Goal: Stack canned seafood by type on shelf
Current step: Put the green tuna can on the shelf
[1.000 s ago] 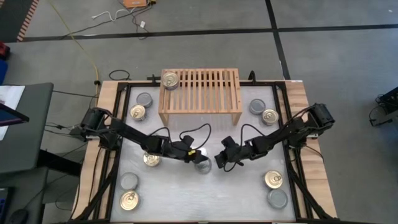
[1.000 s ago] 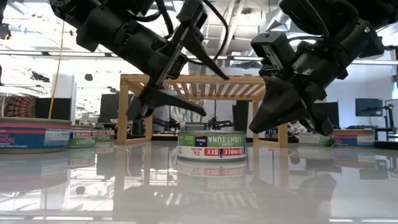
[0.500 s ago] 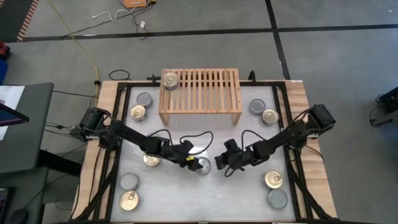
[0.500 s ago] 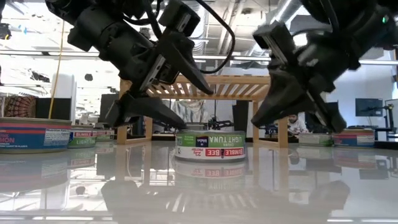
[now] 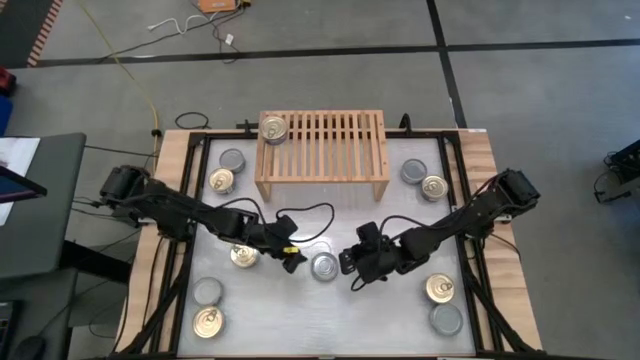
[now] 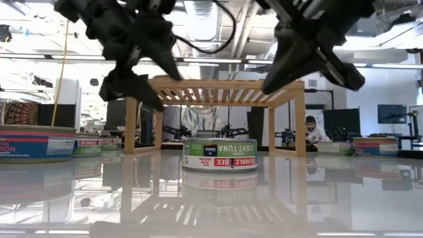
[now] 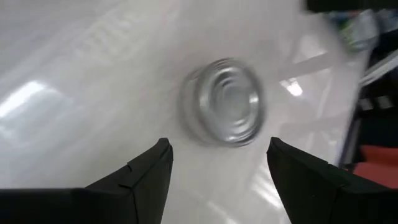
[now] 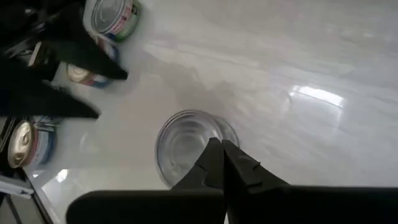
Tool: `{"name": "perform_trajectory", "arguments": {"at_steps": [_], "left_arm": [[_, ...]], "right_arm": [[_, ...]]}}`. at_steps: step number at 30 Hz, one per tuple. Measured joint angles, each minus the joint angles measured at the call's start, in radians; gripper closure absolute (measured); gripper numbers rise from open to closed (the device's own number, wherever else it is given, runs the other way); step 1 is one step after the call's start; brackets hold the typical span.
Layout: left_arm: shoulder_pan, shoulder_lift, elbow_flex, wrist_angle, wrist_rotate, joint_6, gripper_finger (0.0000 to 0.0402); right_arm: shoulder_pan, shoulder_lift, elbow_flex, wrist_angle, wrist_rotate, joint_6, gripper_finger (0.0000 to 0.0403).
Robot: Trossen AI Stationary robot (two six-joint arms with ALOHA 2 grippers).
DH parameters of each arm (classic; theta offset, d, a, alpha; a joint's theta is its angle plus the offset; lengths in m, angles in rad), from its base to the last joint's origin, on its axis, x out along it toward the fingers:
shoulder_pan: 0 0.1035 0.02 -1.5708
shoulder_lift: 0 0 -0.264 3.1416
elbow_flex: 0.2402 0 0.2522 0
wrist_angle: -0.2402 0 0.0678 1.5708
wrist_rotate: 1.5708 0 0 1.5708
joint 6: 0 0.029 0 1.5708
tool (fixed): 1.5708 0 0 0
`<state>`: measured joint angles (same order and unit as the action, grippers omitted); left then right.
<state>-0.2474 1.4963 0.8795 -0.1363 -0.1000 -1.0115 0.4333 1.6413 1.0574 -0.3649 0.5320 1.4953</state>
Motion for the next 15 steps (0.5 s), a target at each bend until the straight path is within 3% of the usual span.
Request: {"name": "perform_trajectory", "arguments": {"at_steps": [8, 15], "left_arm": [[-0.033, 0.011, -0.001, -0.044, -0.001, 0.020, 0.0152], [-0.034, 0.011, -0.001, -0.039, -0.003, 0.023, 0.0152]], "right_arm": [[0.001, 0.060, 0.048, -0.032, 0.018, -0.009, 0.0383], [-0.004, 0.083, 0.048, -0.085, -0.068, -0.043, 0.0359]]}}
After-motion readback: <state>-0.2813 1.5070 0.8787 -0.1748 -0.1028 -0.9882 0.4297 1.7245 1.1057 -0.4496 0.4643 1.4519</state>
